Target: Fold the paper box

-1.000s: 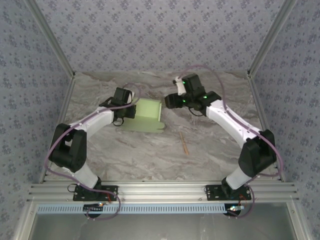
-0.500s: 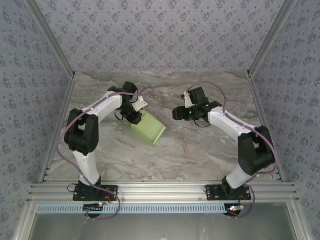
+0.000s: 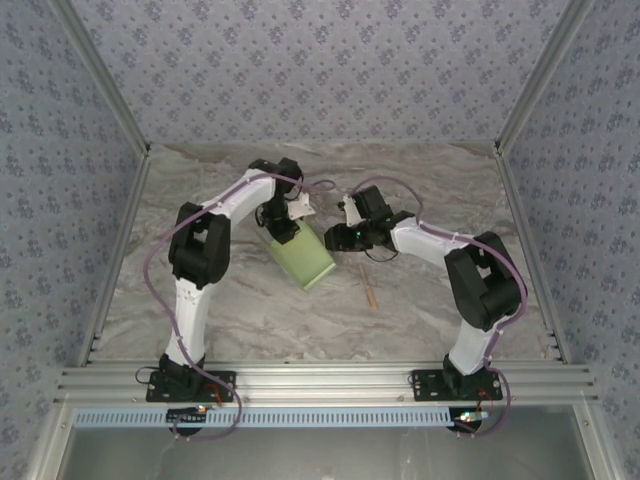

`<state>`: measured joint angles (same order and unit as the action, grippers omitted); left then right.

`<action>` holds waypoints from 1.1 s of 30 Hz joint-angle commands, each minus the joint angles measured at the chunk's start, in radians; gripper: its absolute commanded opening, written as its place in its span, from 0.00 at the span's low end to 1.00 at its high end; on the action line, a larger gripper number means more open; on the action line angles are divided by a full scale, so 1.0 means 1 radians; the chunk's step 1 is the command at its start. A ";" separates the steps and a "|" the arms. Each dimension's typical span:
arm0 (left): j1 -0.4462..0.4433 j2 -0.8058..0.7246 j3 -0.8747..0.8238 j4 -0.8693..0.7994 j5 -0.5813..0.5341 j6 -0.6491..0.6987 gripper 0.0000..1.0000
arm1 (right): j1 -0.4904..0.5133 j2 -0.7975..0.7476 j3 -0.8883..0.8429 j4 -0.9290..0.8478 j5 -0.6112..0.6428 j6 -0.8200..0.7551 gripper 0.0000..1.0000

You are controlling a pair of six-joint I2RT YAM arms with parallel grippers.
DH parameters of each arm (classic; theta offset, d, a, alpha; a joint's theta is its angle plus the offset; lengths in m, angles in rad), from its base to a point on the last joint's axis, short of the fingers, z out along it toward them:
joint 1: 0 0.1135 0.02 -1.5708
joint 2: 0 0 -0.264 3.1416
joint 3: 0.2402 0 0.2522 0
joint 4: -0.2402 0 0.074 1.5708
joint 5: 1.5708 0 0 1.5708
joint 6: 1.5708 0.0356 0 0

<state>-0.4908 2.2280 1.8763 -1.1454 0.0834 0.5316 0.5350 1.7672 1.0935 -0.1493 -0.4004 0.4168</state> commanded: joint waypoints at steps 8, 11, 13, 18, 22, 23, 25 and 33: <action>-0.028 0.062 0.068 -0.061 -0.042 0.050 0.11 | 0.011 0.032 -0.117 0.205 -0.029 0.130 0.30; -0.027 0.062 0.067 -0.057 -0.024 0.056 0.14 | 0.013 0.039 -0.132 0.233 -0.029 0.143 0.28; -0.026 0.062 0.068 -0.054 -0.008 0.057 0.17 | 0.016 0.045 -0.137 0.241 -0.025 0.146 0.27; -0.026 0.061 0.068 -0.050 0.037 0.060 0.25 | 0.019 0.054 -0.148 0.258 -0.022 0.152 0.26; -0.023 0.069 0.101 -0.043 0.045 0.059 0.27 | 0.018 0.058 -0.150 0.261 -0.021 0.149 0.25; -0.022 0.074 0.107 -0.043 0.044 0.058 0.28 | 0.019 0.058 -0.149 0.260 -0.021 0.147 0.25; -0.021 0.082 0.123 -0.041 0.048 0.054 0.28 | 0.019 0.060 -0.147 0.256 -0.020 0.142 0.25; -0.010 0.122 0.171 -0.027 0.103 0.054 0.26 | 0.019 0.075 -0.141 0.246 -0.022 0.126 0.24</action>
<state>-0.5106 2.3238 2.0201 -1.1599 0.1459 0.5758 0.5488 1.8229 0.9577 0.1009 -0.4133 0.5537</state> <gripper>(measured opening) 0.263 0.240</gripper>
